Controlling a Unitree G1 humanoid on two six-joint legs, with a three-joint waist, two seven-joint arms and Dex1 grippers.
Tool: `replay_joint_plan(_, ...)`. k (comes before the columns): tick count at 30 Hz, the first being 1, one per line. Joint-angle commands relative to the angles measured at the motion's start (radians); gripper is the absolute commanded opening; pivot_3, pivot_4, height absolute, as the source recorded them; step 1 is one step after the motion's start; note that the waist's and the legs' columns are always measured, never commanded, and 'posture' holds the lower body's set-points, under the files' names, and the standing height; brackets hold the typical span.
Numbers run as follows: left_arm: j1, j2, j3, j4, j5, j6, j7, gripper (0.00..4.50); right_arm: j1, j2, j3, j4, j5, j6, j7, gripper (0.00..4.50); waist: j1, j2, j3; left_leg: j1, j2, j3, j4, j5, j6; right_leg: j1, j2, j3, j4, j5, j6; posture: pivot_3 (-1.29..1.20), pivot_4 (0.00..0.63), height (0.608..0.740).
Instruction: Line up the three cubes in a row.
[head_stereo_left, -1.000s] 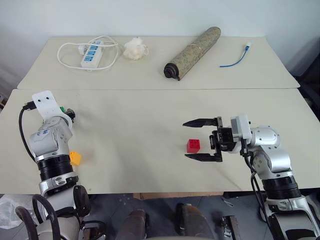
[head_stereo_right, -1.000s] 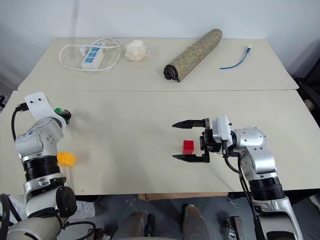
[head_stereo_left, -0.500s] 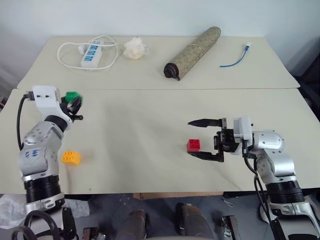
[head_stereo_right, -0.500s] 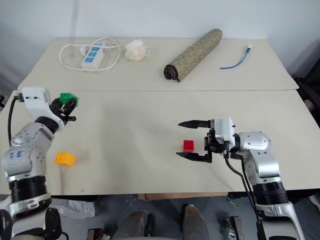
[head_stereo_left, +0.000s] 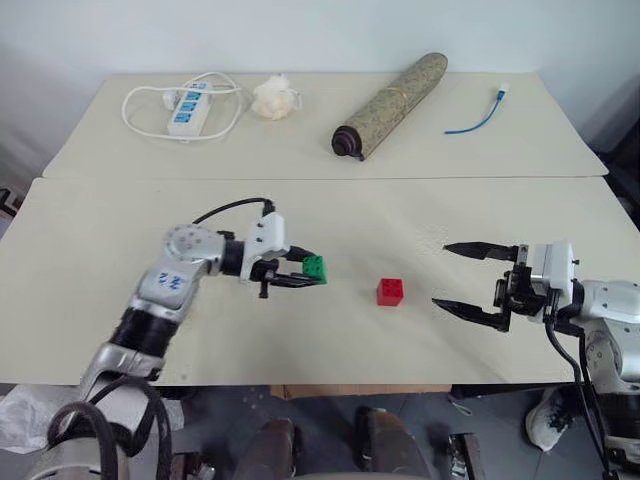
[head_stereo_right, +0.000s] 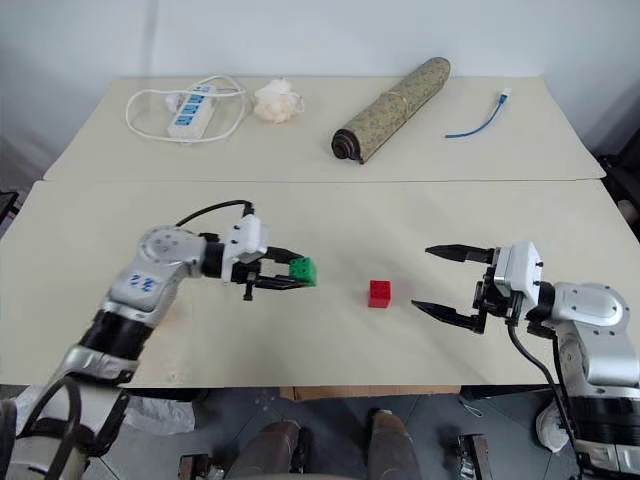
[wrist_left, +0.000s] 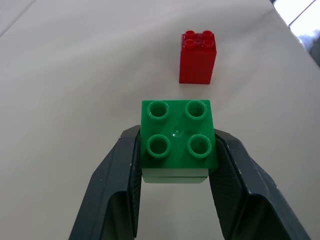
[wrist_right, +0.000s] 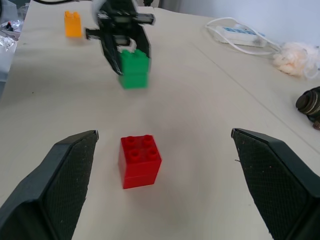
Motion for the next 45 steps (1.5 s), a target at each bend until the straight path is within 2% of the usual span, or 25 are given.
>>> replay_joint_plan(1, -0.038, -0.035, -0.028, 0.075, 0.048, -0.045, -0.018, 1.49, 0.049, 0.002, -0.029, -0.090, 0.035, 0.011, -0.024, 4.50, 0.003, 0.000, 0.000, 0.000, 0.000, 0.000, 0.000, 0.000, 0.000, 0.000, 0.000, 0.000, 0.000, 0.000, 0.000, 0.00, 0.150, 0.740)
replay_joint_plan(6, -0.026, -0.022, -0.022, 0.056, 0.078, 0.011, -0.011, 1.49, 0.113, 0.004, -0.029, -0.126, 0.035, 0.012, -0.043, 4.50, 0.003, -0.001, 0.001, 0.000, -0.001, 0.001, 0.002, 0.000, 0.002, 0.001, 0.000, 0.002, 0.001, 0.001, 0.002, 0.00, 0.150, 0.740)
replay_joint_plan(10, 0.021, 0.018, -0.037, -0.062, 0.082, 0.097, -0.027, 1.49, 0.113, 0.012, -0.011, -0.126, 0.029, 0.006, -0.057, 4.50, 0.001, -0.001, 0.001, 0.001, 0.000, 0.001, 0.003, 0.000, 0.002, 0.001, -0.001, 0.005, 0.001, 0.001, 0.002, 0.00, 0.150, 0.740)
replay_joint_plan(16, 0.058, 0.034, -0.030, -0.166, 0.108, 0.236, 0.048, 1.49, 0.081, 0.024, 0.019, -0.097, 0.021, -0.003, -0.051, 4.50, 0.004, -0.001, 0.001, 0.001, 0.000, 0.000, 0.004, 0.000, 0.002, 0.002, -0.002, 0.007, 0.001, 0.001, 0.002, 0.00, 0.150, 0.740)
replay_joint_plan(17, 0.059, 0.028, -0.026, -0.172, 0.114, 0.238, 0.070, 2.21, 0.072, 0.026, 0.025, -0.090, 0.018, -0.004, -0.048, 4.50, 0.004, -0.001, 0.001, 0.001, 0.000, 0.000, 0.004, 0.000, 0.002, 0.002, -0.002, 0.008, 0.001, 0.001, 0.002, 0.00, 0.150, 0.740)
replay_joint_plan(20, 0.057, 0.019, -0.007, -0.196, 0.116, 0.241, 0.108, 3.05, 0.047, 0.025, 0.043, -0.077, 0.013, -0.005, -0.031, 4.50, 0.004, -0.002, 0.001, 0.001, 0.000, -0.001, 0.004, 0.000, 0.002, 0.002, -0.002, 0.008, 0.000, 0.001, 0.002, 0.00, 0.150, 0.740)
replay_joint_plan(24, 0.083, 0.064, 0.064, -0.291, 0.061, 0.230, 0.099, 4.29, -0.020, 0.029, 0.087, -0.052, 0.023, 0.000, 0.014, 4.50, 0.003, -0.002, 0.001, -0.001, 0.000, -0.002, 0.004, 0.000, 0.002, 0.001, -0.003, 0.008, 0.000, 0.001, 0.002, 0.00, 0.150, 0.740)
replay_joint_plan(25, 0.101, 0.084, 0.091, -0.318, 0.047, 0.232, 0.098, 4.47, -0.038, 0.038, 0.100, -0.049, 0.027, 0.003, 0.018, 4.50, 0.003, -0.002, 0.001, -0.001, 0.000, -0.002, 0.004, 0.000, 0.002, 0.001, -0.003, 0.008, 0.000, 0.001, 0.002, 0.00, 0.150, 0.740)
replay_joint_plan(28, 0.222, 0.171, 0.287, -0.438, -0.062, 0.209, 0.089, 4.47, -0.100, 0.080, 0.161, -0.087, 0.073, 0.069, 0.030, 4.50, -0.024, -0.002, 0.001, 0.000, 0.001, -0.002, 0.003, 0.000, 0.000, 0.001, -0.004, 0.008, -0.002, 0.001, 0.002, 0.00, 0.150, 0.740)
replay_joint_plan(30, 0.276, 0.194, 0.383, -0.490, -0.132, 0.233, 0.109, 4.47, -0.120, 0.099, 0.179, -0.104, 0.089, 0.092, 0.033, 4.50, -0.022, -0.002, 0.001, 0.000, 0.004, -0.004, 0.001, 0.000, -0.002, 0.001, -0.004, 0.007, -0.002, 0.000, 0.000, 0.00, 0.150, 0.740)
replay_joint_plan(32, 0.379, 0.204, 0.596, -0.532, -0.200, 0.252, 0.189, 4.47, -0.148, 0.131, 0.215, -0.131, 0.101, 0.107, 0.037, 4.50, -0.022, -0.001, 0.002, 0.000, 0.004, -0.006, 0.001, 0.000, -0.002, 0.001, -0.004, 0.006, -0.004, 0.000, -0.001, 0.00, 0.150, 0.740)
replay_joint_plan(33, 0.455, 0.186, 0.747, -0.547, -0.274, 0.291, 0.233, 4.47, -0.170, 0.159, 0.231, -0.137, 0.095, 0.094, 0.032, 4.50, -0.028, -0.001, 0.002, 0.000, 0.004, -0.006, 0.001, 0.000, -0.002, 0.001, -0.004, 0.006, -0.004, 0.000, -0.001, 0.00, 0.150, 0.740)
replay_joint_plan(35, 0.560, 0.157, 0.915, -0.558, -0.358, 0.310, 0.278, 4.47, -0.195, 0.190, 0.246, -0.139, 0.085, 0.074, 0.032, 4.50, -0.030, -0.001, 0.002, 0.000, 0.005, -0.006, 0.000, 0.000, -0.003, 0.001, -0.003, 0.006, -0.002, -0.001, -0.001, 0.00, 0.150, 0.740)
replay_joint_plan(36, 0.655, 0.142, 0.996, -0.550, -0.354, 0.281, 0.282, 4.47, -0.208, 0.194, 0.260, -0.146, 0.082, 0.080, 0.041, 4.50, -0.030, -0.001, 0.002, 0.000, 0.005, -0.007, 0.000, -0.001, -0.003, 0.001, -0.003, 0.005, -0.003, -0.001, -0.001, 0.00, 0.150, 0.740)
replay_joint_plan(40, 0.919, 0.083, 1.180, -0.525, -0.373, 0.214, 0.282, 4.47, -0.246, 0.199, 0.289, -0.164, 0.100, 0.128, 0.056, 4.50, -0.021, -0.002, 0.002, 0.000, 0.004, -0.007, -0.002, -0.002, -0.001, 0.003, -0.005, 0.005, -0.006, -0.001, -0.002, 0.00, 0.150, 0.740)
replay_joint_plan(42, 1.044, 0.039, 1.276, -0.450, -0.410, 0.200, 0.271, 4.47, -0.269, 0.202, 0.312, -0.166, 0.088, 0.123, 0.078, 4.50, -0.014, -0.004, 0.001, 0.000, 0.003, -0.009, -0.002, -0.002, -0.001, 0.004, -0.006, 0.003, -0.009, -0.001, -0.002, 0.00, 0.150, 0.740)
replay_joint_plan(45, 1.168, -0.003, 1.339, -0.408, -0.466, 0.224, 0.270, 4.47, -0.290, 0.210, 0.328, -0.164, 0.083, 0.121, 0.087, 4.50, -0.016, -0.006, 0.000, 0.001, 0.002, -0.010, -0.002, -0.003, 0.000, 0.005, -0.007, 0.003, -0.012, -0.001, -0.002, 0.00, 0.150, 0.740)
